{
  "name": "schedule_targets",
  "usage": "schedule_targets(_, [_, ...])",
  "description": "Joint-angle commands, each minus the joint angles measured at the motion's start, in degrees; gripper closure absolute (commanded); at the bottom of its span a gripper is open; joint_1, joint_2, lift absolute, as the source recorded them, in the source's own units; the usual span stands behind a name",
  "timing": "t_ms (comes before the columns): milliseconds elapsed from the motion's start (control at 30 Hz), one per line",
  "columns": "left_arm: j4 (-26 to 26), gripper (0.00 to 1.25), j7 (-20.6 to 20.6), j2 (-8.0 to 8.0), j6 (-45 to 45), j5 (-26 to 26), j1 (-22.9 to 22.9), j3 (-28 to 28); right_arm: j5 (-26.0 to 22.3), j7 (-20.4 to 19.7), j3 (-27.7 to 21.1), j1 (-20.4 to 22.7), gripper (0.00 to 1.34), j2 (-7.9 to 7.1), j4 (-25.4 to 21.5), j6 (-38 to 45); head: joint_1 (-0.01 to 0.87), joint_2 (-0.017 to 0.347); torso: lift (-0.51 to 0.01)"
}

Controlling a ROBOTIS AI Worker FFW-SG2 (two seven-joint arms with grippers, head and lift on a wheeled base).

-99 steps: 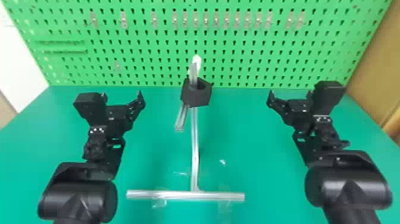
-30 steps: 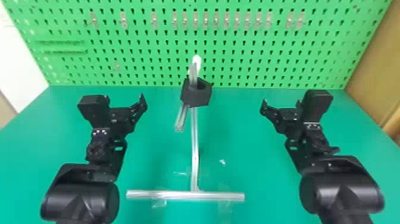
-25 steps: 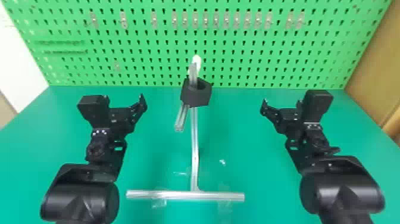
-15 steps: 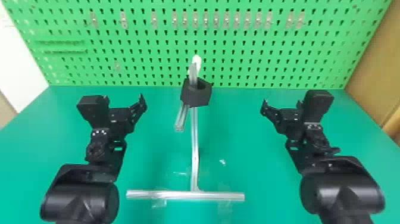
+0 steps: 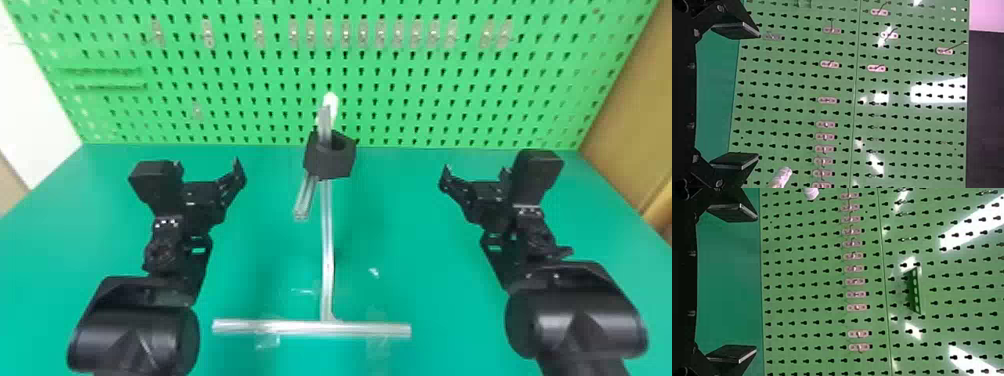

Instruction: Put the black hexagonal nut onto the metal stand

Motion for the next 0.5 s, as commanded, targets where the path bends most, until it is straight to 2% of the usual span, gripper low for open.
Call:
schedule_targets(0, [0.0, 0.18, 0.0, 0.0, 0.0, 0.09, 0.0, 0.0, -0.02, 0.0, 0.05, 0.02, 0.12, 0.0, -0.01, 0.01, 0.693, 0.081, -0.001])
schedule_targets(467, [0.0, 0.18, 0.0, 0.0, -0.09, 0.09, 0.26, 0.18, 0.16, 0.0, -0.39, 0.02, 0.12, 0.09, -0.1, 0.01, 0.693, 0.081, -0.001])
